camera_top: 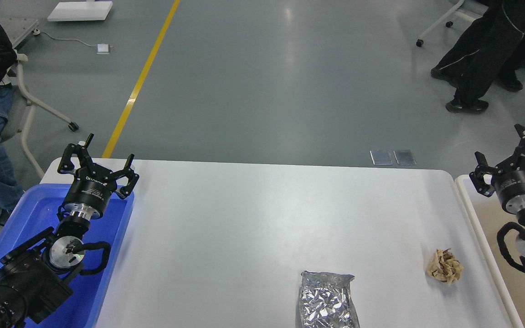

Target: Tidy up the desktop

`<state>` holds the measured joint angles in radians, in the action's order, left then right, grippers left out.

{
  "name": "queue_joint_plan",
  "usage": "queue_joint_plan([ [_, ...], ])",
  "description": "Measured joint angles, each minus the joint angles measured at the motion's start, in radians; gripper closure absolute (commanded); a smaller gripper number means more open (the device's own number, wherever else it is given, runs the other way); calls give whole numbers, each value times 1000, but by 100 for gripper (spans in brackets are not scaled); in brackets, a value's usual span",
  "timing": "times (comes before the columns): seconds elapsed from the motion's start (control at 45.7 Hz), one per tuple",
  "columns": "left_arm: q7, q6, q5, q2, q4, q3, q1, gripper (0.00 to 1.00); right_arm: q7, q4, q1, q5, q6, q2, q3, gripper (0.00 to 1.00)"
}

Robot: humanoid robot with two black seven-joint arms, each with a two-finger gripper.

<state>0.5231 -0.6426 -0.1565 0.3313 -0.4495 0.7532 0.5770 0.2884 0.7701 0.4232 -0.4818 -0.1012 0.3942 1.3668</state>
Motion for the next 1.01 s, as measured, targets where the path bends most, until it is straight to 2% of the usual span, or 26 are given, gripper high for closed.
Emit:
queue_joint_plan([
  [1.007, 0, 0, 0, 0, 0, 0, 0, 0, 0, 4, 4, 0, 0, 2, 2, 0],
])
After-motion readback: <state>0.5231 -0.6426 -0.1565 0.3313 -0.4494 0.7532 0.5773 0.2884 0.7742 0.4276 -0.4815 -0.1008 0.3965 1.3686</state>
